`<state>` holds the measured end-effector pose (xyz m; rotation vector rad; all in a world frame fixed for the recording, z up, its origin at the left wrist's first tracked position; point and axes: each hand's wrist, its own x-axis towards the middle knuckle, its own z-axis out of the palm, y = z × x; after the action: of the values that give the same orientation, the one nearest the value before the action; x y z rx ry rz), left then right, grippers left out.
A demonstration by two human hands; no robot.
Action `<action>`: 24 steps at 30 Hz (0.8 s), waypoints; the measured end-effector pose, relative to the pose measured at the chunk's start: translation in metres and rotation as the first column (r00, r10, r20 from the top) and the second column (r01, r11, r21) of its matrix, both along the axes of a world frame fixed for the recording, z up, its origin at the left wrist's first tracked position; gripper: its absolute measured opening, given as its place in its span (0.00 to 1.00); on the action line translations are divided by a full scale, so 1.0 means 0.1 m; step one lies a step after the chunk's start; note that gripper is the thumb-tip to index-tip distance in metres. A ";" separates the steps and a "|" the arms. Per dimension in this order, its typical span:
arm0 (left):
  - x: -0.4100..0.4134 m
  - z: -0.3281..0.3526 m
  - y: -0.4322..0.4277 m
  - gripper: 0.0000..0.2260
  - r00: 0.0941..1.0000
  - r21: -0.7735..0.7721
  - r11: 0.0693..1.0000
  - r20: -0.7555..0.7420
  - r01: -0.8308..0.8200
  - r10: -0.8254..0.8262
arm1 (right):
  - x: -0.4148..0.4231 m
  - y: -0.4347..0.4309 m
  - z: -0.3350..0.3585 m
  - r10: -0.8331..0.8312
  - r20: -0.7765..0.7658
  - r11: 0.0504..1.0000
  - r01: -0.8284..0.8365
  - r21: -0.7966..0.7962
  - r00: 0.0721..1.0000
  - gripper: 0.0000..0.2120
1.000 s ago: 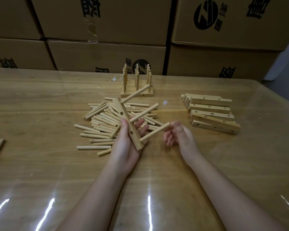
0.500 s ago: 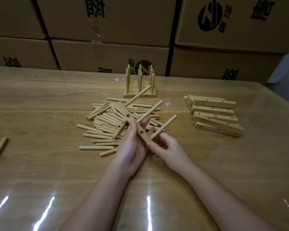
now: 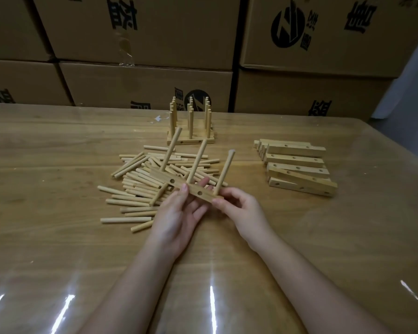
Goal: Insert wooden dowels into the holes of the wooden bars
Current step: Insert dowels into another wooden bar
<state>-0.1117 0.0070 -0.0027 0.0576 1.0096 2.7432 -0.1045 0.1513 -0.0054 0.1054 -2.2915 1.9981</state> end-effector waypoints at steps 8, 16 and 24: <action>0.02 0.00 0.07 0.12 0.999 -0.181 0.983 0.017 -0.031 0.035 | -0.08 0.18 0.00 -0.197 -0.062 0.973 0.203 0.106 0.978 0.10; 0.09 0.02 0.15 0.12 0.999 -0.400 0.916 -0.037 -0.018 0.004 | -0.33 0.29 0.16 -0.294 -0.056 0.951 0.298 0.077 0.954 0.07; 0.16 0.04 0.20 0.09 0.983 -0.603 0.797 -0.162 -0.028 -0.088 | -1.06 0.37 0.39 -0.333 -0.049 0.901 0.333 0.279 0.942 0.06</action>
<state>-0.0958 0.0273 0.0010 0.2209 1.8718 2.2785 -0.2108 0.1882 0.0333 -0.2511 -2.3870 1.4988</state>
